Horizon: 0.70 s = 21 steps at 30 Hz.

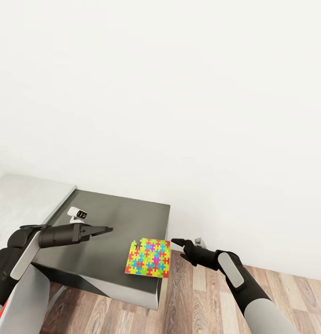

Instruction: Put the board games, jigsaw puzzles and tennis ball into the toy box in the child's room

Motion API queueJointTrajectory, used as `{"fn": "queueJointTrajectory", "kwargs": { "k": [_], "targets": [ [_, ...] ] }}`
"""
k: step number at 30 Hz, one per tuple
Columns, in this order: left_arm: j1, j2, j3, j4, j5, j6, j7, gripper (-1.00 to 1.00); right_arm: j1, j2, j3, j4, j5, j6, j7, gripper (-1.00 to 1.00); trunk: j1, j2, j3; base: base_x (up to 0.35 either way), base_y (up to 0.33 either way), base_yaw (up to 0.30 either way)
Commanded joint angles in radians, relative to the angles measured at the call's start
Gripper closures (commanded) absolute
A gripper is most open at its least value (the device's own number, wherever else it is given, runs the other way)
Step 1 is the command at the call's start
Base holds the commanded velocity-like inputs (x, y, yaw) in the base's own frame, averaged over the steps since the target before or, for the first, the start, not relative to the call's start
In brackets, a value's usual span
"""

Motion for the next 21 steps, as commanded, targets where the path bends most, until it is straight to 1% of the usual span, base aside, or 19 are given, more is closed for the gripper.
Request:
{"fn": "queueJointTrajectory", "kwargs": {
  "k": [1,2,10,17,21],
  "targets": [
    [-0.001,0.001,-0.002,0.000,0.003,0.009,-0.001,-1.00,-0.001,0.000,-0.001,0.001,0.003,0.004,0.003,-1.00,0.000,-0.001,-0.001,0.000,0.000,0.000],
    [-0.001,0.001,-0.001,0.000,0.003,0.009,-0.001,-1.00,-0.001,0.000,-0.001,0.002,0.001,0.004,0.003,-1.00,0.000,-0.001,-0.001,0.000,0.000,0.000],
    [-0.001,0.001,-0.002,0.000,0.003,0.009,-0.001,-1.00,-0.002,0.002,0.002,0.015,0.004,0.014,-0.002,-1.00,0.031,-0.057,-0.026,0.000,0.000,0.000],
    [-0.001,0.001,-0.003,0.000,0.003,0.009,-0.001,-1.00,-0.005,0.001,0.002,0.034,0.005,0.062,-0.016,-1.00,0.058,-0.106,-0.048,0.000,0.000,0.000],
    [-0.001,0.001,-0.003,0.000,0.003,0.009,-0.001,-1.00,-0.009,0.001,0.002,0.035,0.005,0.074,-0.017,-1.00,0.058,-0.106,-0.048,0.000,0.000,0.000]
  ]
}}
